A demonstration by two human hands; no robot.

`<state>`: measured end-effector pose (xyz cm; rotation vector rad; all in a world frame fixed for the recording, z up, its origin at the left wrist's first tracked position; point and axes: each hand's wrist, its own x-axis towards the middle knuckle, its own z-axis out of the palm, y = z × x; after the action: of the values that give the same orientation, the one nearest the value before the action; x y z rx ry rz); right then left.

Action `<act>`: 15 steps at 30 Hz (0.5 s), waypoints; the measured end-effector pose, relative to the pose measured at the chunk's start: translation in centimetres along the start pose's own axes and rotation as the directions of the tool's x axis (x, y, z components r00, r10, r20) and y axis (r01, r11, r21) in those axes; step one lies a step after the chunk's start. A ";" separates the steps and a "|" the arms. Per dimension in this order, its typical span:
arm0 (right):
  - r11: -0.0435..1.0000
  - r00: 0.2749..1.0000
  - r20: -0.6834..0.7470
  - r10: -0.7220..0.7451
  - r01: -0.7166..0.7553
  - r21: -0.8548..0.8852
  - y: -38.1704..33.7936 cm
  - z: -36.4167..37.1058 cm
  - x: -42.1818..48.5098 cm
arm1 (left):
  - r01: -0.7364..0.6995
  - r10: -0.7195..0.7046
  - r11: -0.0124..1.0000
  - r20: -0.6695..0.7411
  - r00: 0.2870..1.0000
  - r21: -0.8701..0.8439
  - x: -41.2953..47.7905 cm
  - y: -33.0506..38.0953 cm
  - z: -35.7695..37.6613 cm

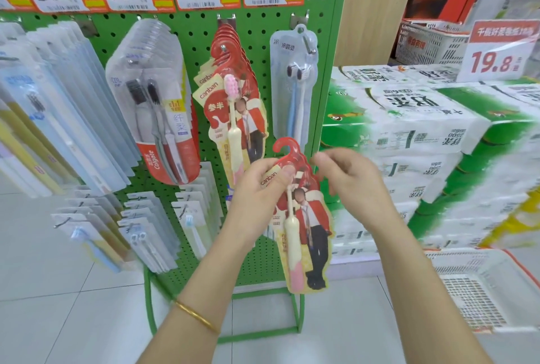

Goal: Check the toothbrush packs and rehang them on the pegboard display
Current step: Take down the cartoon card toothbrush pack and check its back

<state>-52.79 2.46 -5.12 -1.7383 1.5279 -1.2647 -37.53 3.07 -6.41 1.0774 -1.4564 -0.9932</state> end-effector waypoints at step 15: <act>0.916 0.972 -0.119 0.204 -0.146 0.374 4.7 4.4 -3.3 | -0.075 0.125 0.883 -0.077 0.989 0.463 -1.5 -4.8 3.4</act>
<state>-51.00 3.53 -12.04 -1.2640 1.3882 -1.5068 -40.18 3.38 -11.87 1.3525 -1.6874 -0.5135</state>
